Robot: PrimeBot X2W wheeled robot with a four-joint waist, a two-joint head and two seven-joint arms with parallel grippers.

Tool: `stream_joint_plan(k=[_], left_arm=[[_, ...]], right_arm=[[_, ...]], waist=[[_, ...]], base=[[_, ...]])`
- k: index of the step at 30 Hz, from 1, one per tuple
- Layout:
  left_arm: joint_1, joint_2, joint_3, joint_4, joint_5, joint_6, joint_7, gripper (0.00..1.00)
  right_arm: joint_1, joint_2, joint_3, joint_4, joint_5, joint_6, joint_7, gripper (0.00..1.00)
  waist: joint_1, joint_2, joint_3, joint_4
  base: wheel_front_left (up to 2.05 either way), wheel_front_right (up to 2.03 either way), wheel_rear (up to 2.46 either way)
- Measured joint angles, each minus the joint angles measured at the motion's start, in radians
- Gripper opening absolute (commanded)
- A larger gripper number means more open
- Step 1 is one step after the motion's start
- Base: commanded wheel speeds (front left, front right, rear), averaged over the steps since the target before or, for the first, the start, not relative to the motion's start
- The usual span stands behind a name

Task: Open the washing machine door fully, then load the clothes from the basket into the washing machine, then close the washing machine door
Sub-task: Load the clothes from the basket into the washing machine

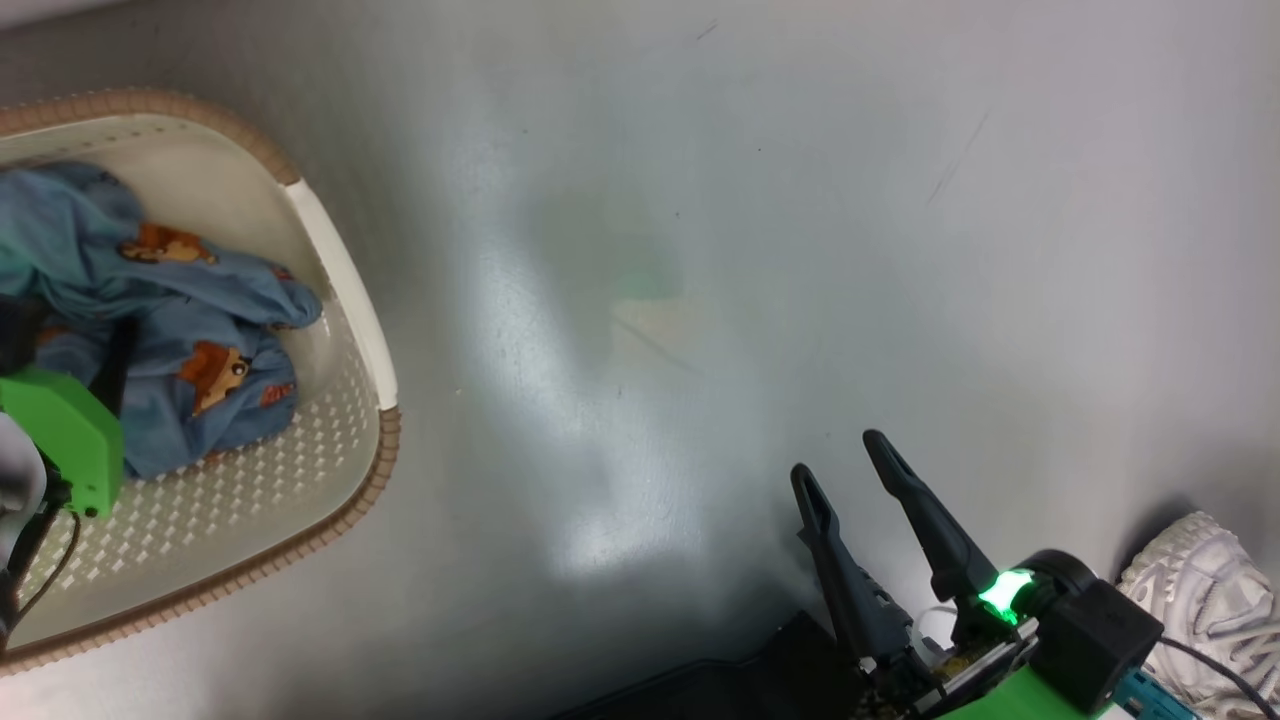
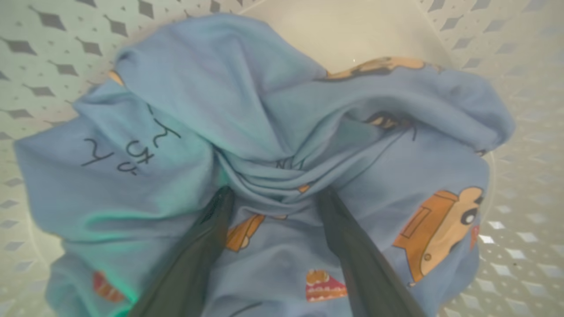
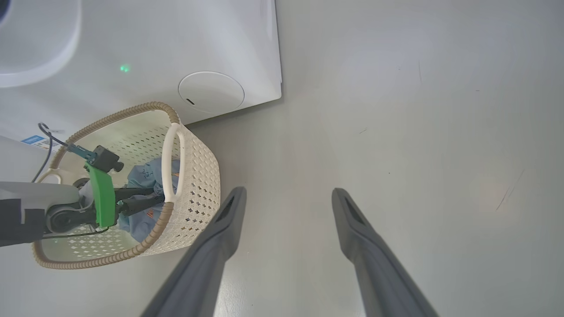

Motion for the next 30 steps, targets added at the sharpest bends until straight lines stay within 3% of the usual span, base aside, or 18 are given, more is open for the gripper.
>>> stream_joint_plan(k=[7, 8, 9, 10, 11, 20, 30], left_arm=[[-0.024, -0.004, -0.083, 0.068, 0.083, 0.002, 0.0, 1.0], [-0.029, -0.004, -0.094, 0.074, 0.097, 0.003, -0.002, 0.86], [-0.03, -0.004, -0.099, 0.08, 0.108, 0.006, -0.004, 0.47], [-0.031, -0.006, -0.099, 0.084, 0.11, 0.006, -0.005, 0.27], [-0.032, -0.007, -0.101, 0.087, 0.111, 0.006, -0.006, 0.0], [-0.032, -0.008, -0.078, 0.072, 0.091, 0.006, -0.014, 0.0], [0.032, 0.063, 0.112, -0.256, 0.058, 0.001, -0.017, 0.0]], right_arm=[[0.023, 0.001, -0.001, -0.007, 0.003, 0.0, 0.0, 1.0], [0.026, 0.001, -0.001, -0.009, 0.006, 0.0, 0.0, 1.0], [0.029, 0.002, -0.001, -0.011, 0.008, 0.0, 0.0, 1.0], [0.035, 0.002, -0.002, -0.012, 0.009, 0.0, 0.0, 1.0], [0.04, 0.002, -0.002, -0.012, 0.009, 0.0, 0.0, 1.0], [0.041, 0.003, -0.004, -0.015, 0.018, 0.0, 0.0, 1.0], [-0.033, 0.003, -0.019, -0.013, 0.038, 0.0, 0.0, 1.0]], waist=[[0.0, 0.0, -0.006, -0.015], [0.0, 0.0, -0.007, -0.017], [0.0, 0.0, -0.008, -0.019], [0.0, 0.0, -0.008, -0.021], [0.0, 0.0, -0.008, -0.022], [0.0, 0.0, -0.011, -0.027], [0.0, 0.0, -0.014, -0.01]], base=[[0.0, 0.0, 0.0], [0.0, 0.0, 0.0], [0.0, 0.0, 0.0], [0.0, 0.0, 0.0], [0.0, 0.0, 0.0], [0.0, 0.0, 0.0], [0.0, 0.0, 0.0]])
